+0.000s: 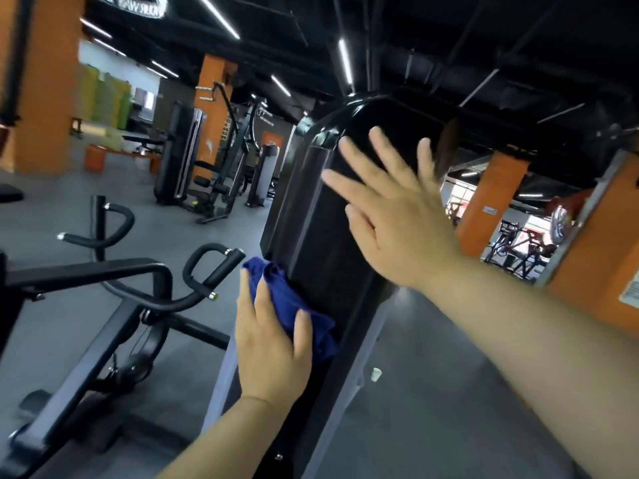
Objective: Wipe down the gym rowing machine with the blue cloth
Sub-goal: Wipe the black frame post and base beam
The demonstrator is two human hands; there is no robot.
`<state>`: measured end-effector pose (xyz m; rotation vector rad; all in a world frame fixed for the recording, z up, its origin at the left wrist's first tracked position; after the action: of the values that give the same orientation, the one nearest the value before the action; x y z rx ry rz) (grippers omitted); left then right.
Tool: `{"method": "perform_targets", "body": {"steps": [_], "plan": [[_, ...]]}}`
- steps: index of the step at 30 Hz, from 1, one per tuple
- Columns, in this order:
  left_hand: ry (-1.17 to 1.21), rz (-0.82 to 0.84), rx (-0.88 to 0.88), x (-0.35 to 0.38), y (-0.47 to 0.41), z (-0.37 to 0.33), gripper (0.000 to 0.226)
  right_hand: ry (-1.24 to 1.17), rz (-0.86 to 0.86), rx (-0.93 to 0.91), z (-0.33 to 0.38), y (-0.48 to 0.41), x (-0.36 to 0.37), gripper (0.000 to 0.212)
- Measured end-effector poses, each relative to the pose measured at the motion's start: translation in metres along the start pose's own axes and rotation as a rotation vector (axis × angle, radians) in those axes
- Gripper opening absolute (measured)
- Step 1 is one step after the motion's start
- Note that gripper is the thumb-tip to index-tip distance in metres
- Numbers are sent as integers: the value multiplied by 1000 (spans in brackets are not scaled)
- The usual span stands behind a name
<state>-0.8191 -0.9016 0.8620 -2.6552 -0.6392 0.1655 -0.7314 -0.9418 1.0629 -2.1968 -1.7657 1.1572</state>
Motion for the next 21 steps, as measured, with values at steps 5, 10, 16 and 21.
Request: {"method": "perform_targets", "body": {"steps": [5,10,16,21], "plan": [[81,-122,87,-4,-30,-76,72,14,-28,-151,19,-4,10,42],[133,-130,-27,-6,-3,0,62,22,-37,-166,22,-1,14,40],[179,-76,-283,-5,33,61,61,46,-13,-156,39,4,25,43],[164,-63,-53,-3,-24,-13,58,80,7,-203,60,12,38,46]]}}
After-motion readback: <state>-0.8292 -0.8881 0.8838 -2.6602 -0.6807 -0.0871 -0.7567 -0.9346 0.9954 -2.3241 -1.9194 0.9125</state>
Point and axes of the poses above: each hand's wrist, its own y-axis away from the middle knuckle, its own x-axis out of the palm, z = x × y, the point moved 7 cm from there along -y, towards the middle knuckle, and after that the axes turned 12 degrees about -x, right-handed, at the moved point
